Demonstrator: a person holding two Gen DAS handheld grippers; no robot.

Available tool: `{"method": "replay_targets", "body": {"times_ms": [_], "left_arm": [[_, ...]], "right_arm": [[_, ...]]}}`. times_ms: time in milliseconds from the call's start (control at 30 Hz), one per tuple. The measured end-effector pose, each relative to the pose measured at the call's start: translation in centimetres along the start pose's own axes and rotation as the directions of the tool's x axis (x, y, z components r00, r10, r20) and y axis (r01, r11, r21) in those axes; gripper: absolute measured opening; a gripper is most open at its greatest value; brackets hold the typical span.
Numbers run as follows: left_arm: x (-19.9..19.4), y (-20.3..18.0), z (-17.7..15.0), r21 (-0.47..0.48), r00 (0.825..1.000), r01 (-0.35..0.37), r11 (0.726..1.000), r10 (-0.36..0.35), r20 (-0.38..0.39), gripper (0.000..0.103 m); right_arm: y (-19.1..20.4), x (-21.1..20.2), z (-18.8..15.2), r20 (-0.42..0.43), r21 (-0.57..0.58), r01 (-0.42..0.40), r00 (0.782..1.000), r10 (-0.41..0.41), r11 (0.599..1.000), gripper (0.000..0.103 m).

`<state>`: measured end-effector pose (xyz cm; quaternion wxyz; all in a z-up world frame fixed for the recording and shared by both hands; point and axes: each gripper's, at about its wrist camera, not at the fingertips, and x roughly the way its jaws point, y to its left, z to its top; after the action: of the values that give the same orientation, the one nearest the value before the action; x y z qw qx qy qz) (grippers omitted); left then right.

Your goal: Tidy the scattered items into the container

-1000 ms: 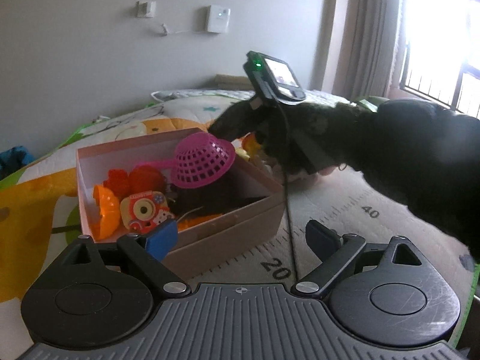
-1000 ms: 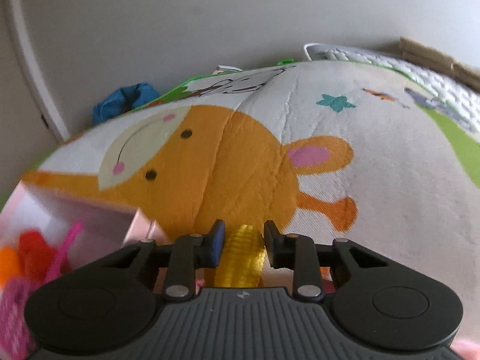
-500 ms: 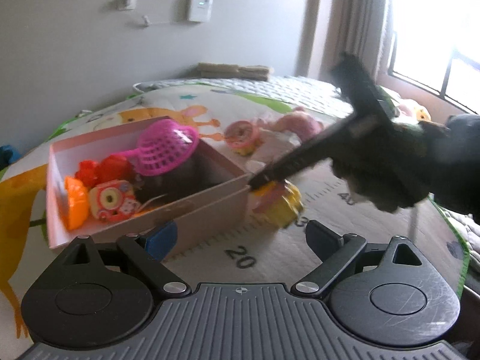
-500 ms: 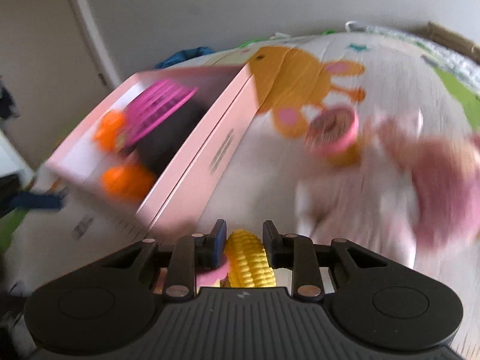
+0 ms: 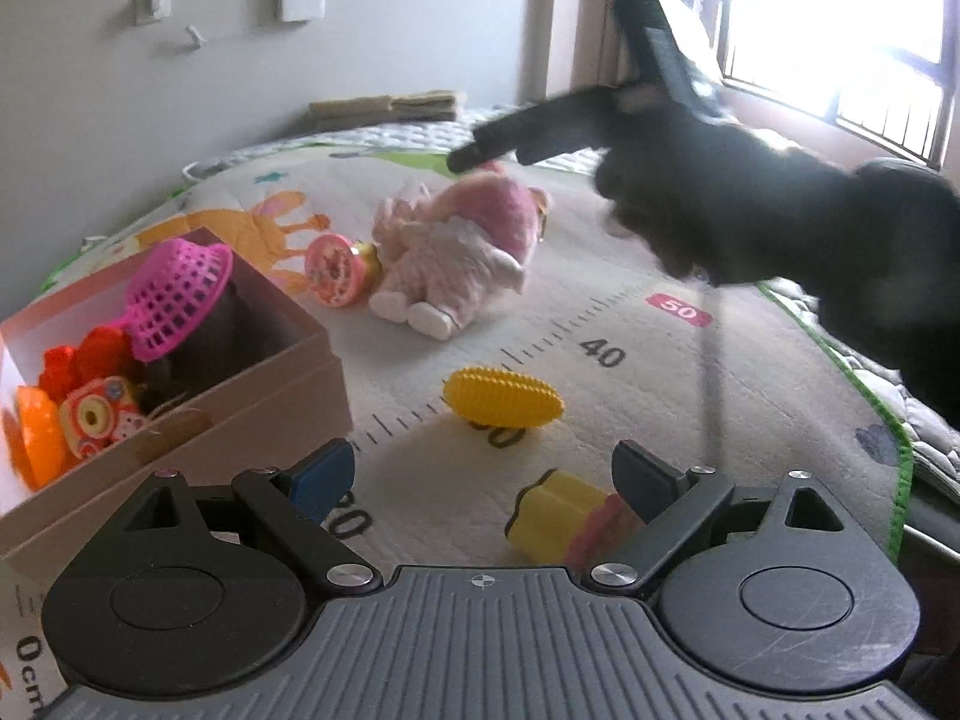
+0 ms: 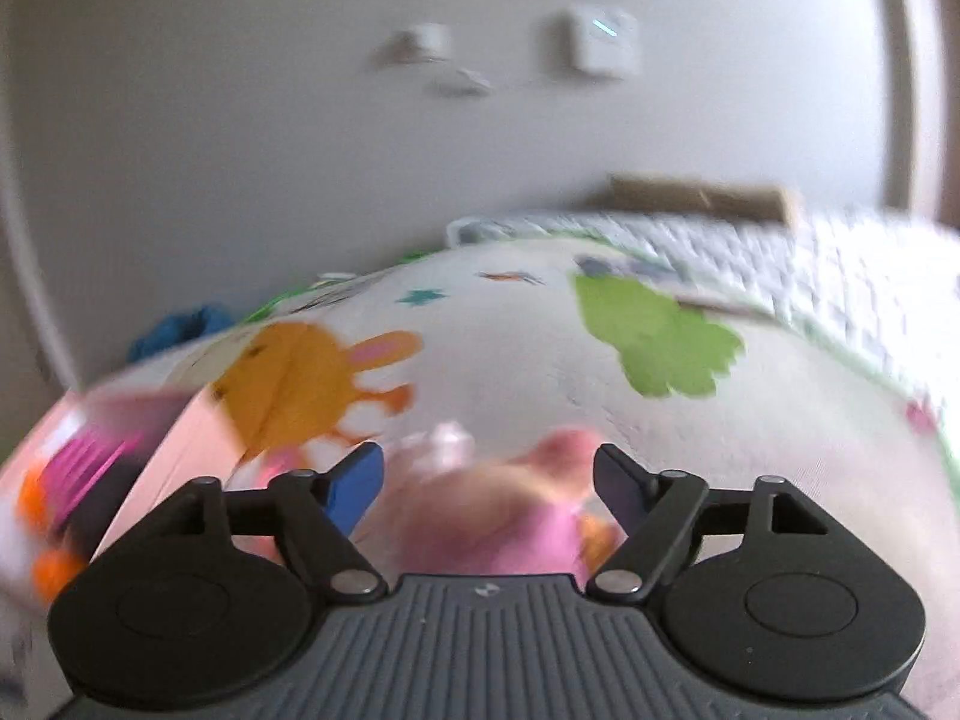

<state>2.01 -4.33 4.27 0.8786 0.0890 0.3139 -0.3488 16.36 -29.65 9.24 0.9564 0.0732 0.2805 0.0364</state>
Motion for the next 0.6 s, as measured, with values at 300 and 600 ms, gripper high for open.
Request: {"method": "replay_targets", "body": {"times_ms": [300,600], "left_arm": [[0.4,-0.3,-0.4,-0.018,0.999,0.037,0.999,-0.038,-0.033,0.097],[0.3,-0.3,-0.5,-0.050,0.997,0.061,0.997,-0.062,-0.037,0.097]], "right_arm": [[-0.3,-0.4,-3.6,-0.111,0.061,-0.169,0.978,0.175,0.984,0.068],[1.9,-7.4,-5.4,-0.167,-0.033,-0.260,0.953,0.251,0.965,0.068]]}}
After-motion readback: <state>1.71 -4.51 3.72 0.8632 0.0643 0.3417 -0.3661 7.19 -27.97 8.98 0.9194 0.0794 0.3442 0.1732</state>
